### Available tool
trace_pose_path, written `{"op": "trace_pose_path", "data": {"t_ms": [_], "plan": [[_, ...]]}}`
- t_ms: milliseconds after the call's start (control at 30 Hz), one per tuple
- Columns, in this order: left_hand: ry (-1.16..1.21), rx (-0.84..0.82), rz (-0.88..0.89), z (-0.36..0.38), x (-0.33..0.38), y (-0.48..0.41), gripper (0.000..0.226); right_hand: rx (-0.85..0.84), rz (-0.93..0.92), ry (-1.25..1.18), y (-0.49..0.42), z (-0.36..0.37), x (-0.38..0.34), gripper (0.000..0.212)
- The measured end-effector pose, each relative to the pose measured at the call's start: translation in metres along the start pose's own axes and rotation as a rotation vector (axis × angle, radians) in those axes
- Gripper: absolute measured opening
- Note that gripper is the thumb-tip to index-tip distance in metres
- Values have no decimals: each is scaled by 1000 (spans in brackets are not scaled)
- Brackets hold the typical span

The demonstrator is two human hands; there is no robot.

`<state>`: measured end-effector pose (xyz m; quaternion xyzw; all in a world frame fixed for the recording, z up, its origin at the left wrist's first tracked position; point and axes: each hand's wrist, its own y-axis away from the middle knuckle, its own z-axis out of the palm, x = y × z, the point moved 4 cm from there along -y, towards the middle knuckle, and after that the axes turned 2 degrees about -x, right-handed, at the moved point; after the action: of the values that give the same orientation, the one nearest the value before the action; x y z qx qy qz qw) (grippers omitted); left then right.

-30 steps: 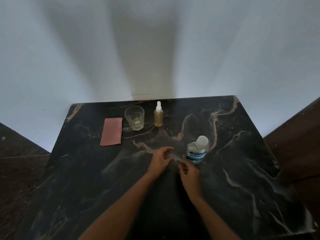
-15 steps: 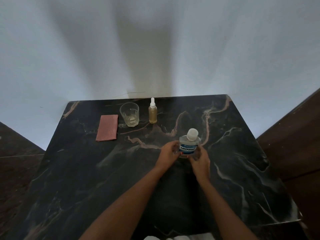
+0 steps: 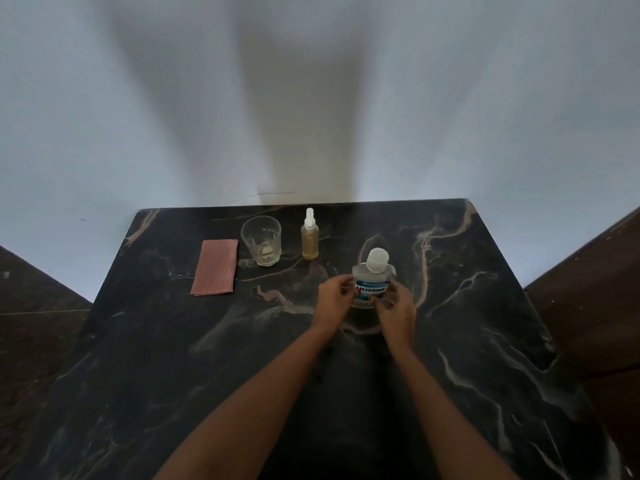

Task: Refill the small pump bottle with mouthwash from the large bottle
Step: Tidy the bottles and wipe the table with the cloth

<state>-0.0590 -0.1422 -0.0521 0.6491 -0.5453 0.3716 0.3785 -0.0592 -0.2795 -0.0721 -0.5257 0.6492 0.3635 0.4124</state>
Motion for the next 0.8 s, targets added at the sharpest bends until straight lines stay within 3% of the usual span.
{"op": "trace_pose_path", "data": {"t_ms": [467, 800], "plan": [[40, 70, -53, -11, 10, -89, 29, 11, -38, 15, -94, 38, -26, 38], [5, 75, -52, -5, 6, -105, 34, -24, -32, 21, -116, 46, -18, 41]]}}
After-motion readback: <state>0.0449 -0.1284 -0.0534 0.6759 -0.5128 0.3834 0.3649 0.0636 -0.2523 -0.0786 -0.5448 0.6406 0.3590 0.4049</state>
